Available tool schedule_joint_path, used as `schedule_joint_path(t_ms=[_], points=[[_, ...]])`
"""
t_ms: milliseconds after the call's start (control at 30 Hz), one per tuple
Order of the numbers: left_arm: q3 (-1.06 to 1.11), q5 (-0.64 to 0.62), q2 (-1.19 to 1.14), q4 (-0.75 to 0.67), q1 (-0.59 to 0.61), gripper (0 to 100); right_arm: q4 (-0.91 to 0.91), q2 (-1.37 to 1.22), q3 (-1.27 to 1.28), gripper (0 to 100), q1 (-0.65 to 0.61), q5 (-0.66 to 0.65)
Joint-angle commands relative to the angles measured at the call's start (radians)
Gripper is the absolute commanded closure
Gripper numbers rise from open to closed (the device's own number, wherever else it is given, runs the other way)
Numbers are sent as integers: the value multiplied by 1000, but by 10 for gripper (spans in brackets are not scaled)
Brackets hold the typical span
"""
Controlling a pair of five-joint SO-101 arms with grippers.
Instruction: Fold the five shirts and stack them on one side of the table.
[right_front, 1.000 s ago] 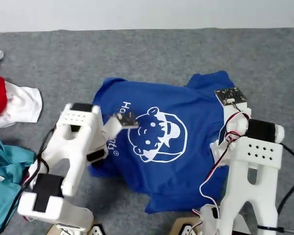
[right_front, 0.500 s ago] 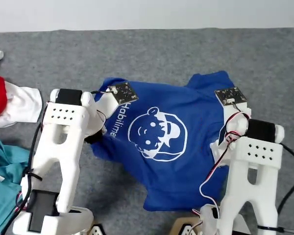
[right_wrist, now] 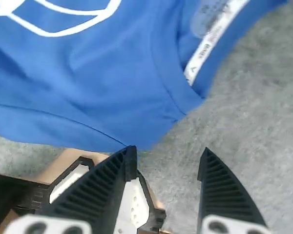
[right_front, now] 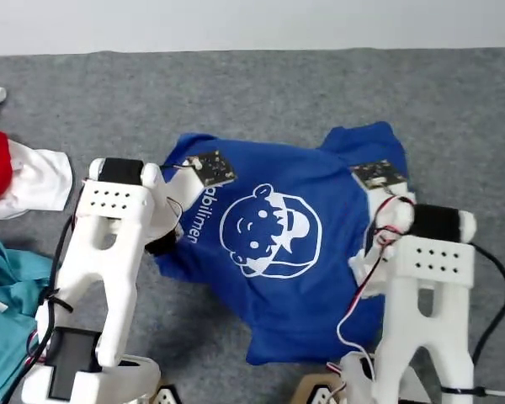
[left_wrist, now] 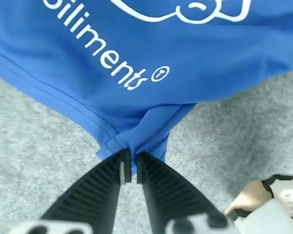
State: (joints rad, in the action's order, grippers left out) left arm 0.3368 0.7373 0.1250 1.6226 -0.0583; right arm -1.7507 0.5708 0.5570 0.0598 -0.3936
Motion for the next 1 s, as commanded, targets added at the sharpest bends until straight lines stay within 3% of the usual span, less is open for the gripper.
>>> schedule_joint_path(t_ms=[0,267,633,967], points=[[-1,-51,40,-23,25,998,-39,31,31,783,-68,-26],[4,-115,40,-75,103,998,-38,22,34,783,-179,-144],[18,-331,-35,-270,140,998,45,-151,26,783,-191,-173],[-344,-485,-445,-222,173,998,107,-262,26,781,-390,-173]])
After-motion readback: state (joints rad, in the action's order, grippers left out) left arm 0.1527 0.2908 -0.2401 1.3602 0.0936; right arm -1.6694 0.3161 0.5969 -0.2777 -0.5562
